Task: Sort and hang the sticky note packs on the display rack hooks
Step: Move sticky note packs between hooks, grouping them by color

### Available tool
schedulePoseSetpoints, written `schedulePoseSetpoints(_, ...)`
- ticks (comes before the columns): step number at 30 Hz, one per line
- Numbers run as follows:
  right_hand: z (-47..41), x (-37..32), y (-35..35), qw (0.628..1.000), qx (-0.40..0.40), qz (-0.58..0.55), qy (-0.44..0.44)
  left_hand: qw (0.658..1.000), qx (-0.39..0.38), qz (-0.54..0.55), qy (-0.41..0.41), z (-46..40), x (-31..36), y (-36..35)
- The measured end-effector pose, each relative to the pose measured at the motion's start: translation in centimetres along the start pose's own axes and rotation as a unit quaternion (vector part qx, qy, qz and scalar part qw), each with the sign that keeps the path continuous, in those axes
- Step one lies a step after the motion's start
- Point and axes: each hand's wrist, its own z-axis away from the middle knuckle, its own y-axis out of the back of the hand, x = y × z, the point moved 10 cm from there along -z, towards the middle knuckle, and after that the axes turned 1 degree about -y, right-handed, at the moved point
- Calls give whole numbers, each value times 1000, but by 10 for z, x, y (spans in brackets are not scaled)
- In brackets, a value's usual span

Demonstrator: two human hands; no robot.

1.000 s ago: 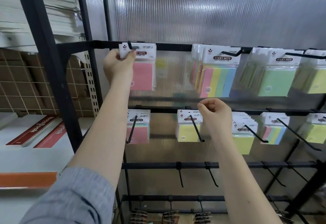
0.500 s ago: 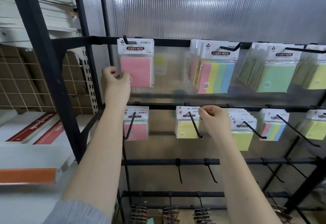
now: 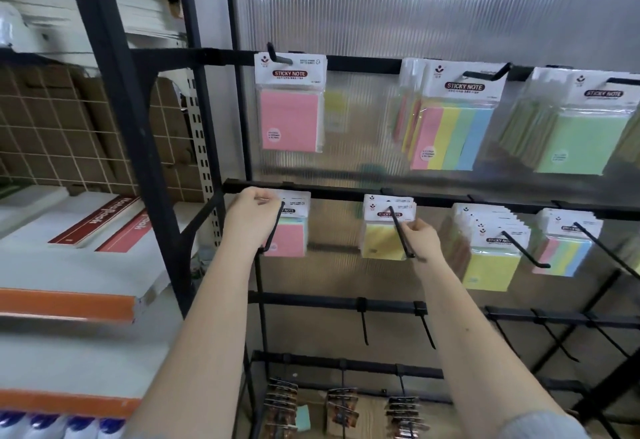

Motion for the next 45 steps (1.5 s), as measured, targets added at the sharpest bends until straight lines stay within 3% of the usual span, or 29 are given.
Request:
schedulePoseSetpoints(6, 5, 12, -6, 999, 43, 13, 8, 1000, 6, 1, 5, 4, -9, 9)
schedulePoseSetpoints(14, 31, 11, 12, 989, 140, -53, 6, 1000, 17, 4, -1, 7, -14, 15)
schedulePoseSetpoints(20, 31, 2, 9, 992, 29, -123, -4, 1000, 15, 0, -1, 6, -15, 11)
schedulePoseSetpoints(26, 51, -24, 30, 999, 5, 41, 26, 999, 18, 7, 37, -3, -34, 0)
schedulePoseSetpoints(31, 70, -46, 33, 972, -27, 224, 66, 996, 0, 6, 86, -20, -52, -16)
schedulePoseSetpoints(35, 80, -50, 38, 958, -42, 278, 51, 997, -47, 8, 60, -33, -56, -30)
schedulePoseSetpoints(45, 106, -68, 49, 932, -43, 356, 48, 991, -13, 100, 83, -32, -75, -34)
